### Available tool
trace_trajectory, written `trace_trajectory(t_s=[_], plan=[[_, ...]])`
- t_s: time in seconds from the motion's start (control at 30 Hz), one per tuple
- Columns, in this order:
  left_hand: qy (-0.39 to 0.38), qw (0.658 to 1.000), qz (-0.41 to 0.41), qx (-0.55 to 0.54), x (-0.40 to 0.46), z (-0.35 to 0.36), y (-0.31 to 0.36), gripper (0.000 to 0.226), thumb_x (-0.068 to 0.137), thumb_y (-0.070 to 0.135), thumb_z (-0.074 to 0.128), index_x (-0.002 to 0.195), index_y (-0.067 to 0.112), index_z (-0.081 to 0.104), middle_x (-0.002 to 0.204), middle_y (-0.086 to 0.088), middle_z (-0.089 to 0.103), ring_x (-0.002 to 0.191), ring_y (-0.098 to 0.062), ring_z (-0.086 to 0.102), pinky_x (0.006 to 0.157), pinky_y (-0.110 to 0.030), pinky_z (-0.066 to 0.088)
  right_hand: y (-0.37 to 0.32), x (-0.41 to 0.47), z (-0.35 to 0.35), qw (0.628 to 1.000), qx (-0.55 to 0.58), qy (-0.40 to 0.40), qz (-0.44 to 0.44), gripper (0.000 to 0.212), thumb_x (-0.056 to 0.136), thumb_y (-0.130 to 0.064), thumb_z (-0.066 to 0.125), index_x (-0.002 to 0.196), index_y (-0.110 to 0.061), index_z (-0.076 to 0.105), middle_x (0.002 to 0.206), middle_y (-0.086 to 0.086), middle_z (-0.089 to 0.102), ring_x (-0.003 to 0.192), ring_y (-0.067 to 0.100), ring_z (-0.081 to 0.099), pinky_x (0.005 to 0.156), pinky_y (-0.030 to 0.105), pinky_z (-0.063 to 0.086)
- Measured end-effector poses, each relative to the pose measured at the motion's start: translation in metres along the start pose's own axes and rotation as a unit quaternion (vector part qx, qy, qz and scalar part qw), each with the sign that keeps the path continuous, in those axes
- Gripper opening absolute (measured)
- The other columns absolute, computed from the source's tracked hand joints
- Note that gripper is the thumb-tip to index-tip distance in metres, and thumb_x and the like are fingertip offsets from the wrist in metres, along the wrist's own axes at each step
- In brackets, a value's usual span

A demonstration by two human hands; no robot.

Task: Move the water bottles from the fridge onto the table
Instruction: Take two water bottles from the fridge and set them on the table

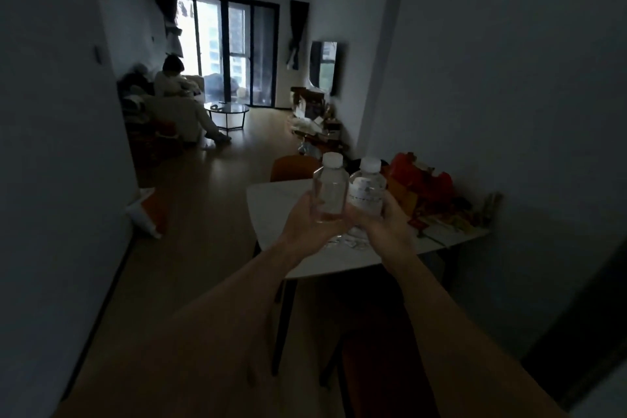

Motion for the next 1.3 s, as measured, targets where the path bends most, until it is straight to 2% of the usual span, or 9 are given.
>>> trace_trajectory(t_s=[0.07, 0.23, 0.4, 0.6, 0.77, 0.9, 1.03, 1.17, 1.3], plan=[[-0.005, 1.000, -0.002, 0.019, 0.049, -0.004, -0.027, 0.037, 0.069, 0.032, 0.085, 0.099, 0.044, 0.067, 0.098, 0.009, 0.075, 0.091, -0.008, 0.072, 0.078, -0.035, 0.061, 0.029, 0.046, 0.001, 1.000, -0.015, 0.009, 0.016, 0.039, 0.075, -0.019, 0.085, 0.103, -0.041, 0.069, 0.102, -0.012, 0.075, 0.091, 0.005, 0.073, 0.065, 0.016, 0.057], [0.000, 0.997, -0.066, 0.050, 0.170, -0.001, -0.112, 0.072, 0.064, 0.031, 0.089, 0.127, 0.022, 0.054, 0.118, 0.001, 0.066, 0.108, -0.017, 0.064, 0.092, -0.044, 0.055, 0.110, 0.163, -0.003, 0.998, -0.051, 0.015, 0.035, 0.043, 0.073, -0.021, 0.087, 0.110, -0.031, 0.065, 0.105, -0.011, 0.071, 0.096, 0.009, 0.070, 0.075, 0.024, 0.058], [0.030, 0.988, -0.109, 0.101, 0.293, 0.011, -0.201, 0.075, 0.062, 0.026, 0.090, 0.126, 0.015, 0.053, 0.122, -0.006, 0.064, 0.111, -0.024, 0.061, 0.093, -0.047, 0.053, 0.205, 0.285, -0.011, 0.996, -0.078, -0.017, 0.041, 0.051, 0.076, -0.020, 0.086, 0.122, -0.015, 0.064, 0.117, 0.004, 0.071, 0.105, 0.019, 0.068, 0.085, 0.035, 0.057], [0.068, 0.970, -0.170, 0.158, 0.414, 0.028, -0.309, 0.067, 0.058, 0.038, 0.087, 0.117, 0.021, 0.060, 0.111, -0.003, 0.069, 0.101, -0.023, 0.065, 0.085, -0.043, 0.056, 0.322, 0.410, -0.020, 0.988, -0.104, -0.057, 0.095, 0.049, 0.074, -0.013, 0.087, 0.117, -0.014, 0.065, 0.109, 0.006, 0.073, 0.098, 0.020, 0.072, 0.078, 0.036, 0.061], [0.083, 0.955, -0.215, 0.185, 0.491, 0.036, -0.396, 0.062, 0.052, 0.041, 0.085, 0.107, 0.023, 0.065, 0.103, -0.001, 0.073, 0.095, -0.022, 0.068, 0.080, -0.040, 0.057, 0.411, 0.485, -0.018, 0.985, -0.067, -0.071, 0.140, 0.042, 0.071, 0.015, 0.079, 0.098, -0.014, 0.066, 0.087, 0.005, 0.072, 0.072, 0.010, 0.073, 0.059, 0.024, 0.059], [0.086, 0.950, -0.231, 0.190, 0.542, 0.050, -0.459, 0.057, 0.056, 0.060, 0.067, 0.100, 0.024, 0.066, 0.094, 0.001, 0.074, 0.089, -0.018, 0.071, 0.078, -0.038, 0.058, 0.472, 0.534, -0.018, 0.982, -0.037, -0.058, 0.178, 0.047, 0.067, 0.023, 0.077, 0.105, 0.000, 0.062, 0.092, 0.018, 0.069, 0.073, 0.021, 0.071, 0.060, 0.037, 0.061], [0.108, 0.948, -0.247, 0.171, 0.582, 0.058, -0.522, 0.055, 0.053, 0.050, 0.074, 0.099, 0.021, 0.066, 0.094, -0.001, 0.073, 0.088, -0.020, 0.071, 0.075, -0.040, 0.059, 0.538, 0.576, -0.020, 0.976, -0.032, -0.067, 0.206, 0.048, 0.065, 0.029, 0.072, 0.102, 0.002, 0.060, 0.081, 0.017, 0.070, 0.059, 0.025, 0.071, 0.053, 0.037, 0.059], [0.117, 0.935, -0.265, 0.203, 0.612, 0.059, -0.578, 0.060, 0.055, 0.037, 0.085, 0.107, 0.018, 0.063, 0.101, -0.002, 0.070, 0.096, -0.022, 0.067, 0.080, -0.039, 0.057, 0.595, 0.614, -0.012, 0.964, -0.088, -0.099, 0.232, 0.055, 0.066, 0.025, 0.075, 0.114, 0.007, 0.056, 0.098, 0.021, 0.067, 0.069, 0.012, 0.073, 0.055, 0.029, 0.058], [0.126, 0.920, -0.278, 0.246, 0.641, 0.057, -0.624, 0.065, 0.058, 0.041, 0.086, 0.114, 0.016, 0.062, 0.110, -0.006, 0.068, 0.103, -0.028, 0.065, 0.086, -0.041, 0.054, 0.635, 0.649, 0.002, 0.953, -0.125, -0.127, 0.245, 0.057, 0.069, 0.011, 0.082, 0.120, -0.001, 0.060, 0.114, 0.019, 0.068, 0.100, 0.031, 0.067, 0.084, 0.045, 0.059]])
Point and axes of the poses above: each hand's wrist, its own x-axis towards the middle knuckle, its own z-axis out of the palm, y = z × x, the point moved 7 cm from there along x, towards the middle knuckle
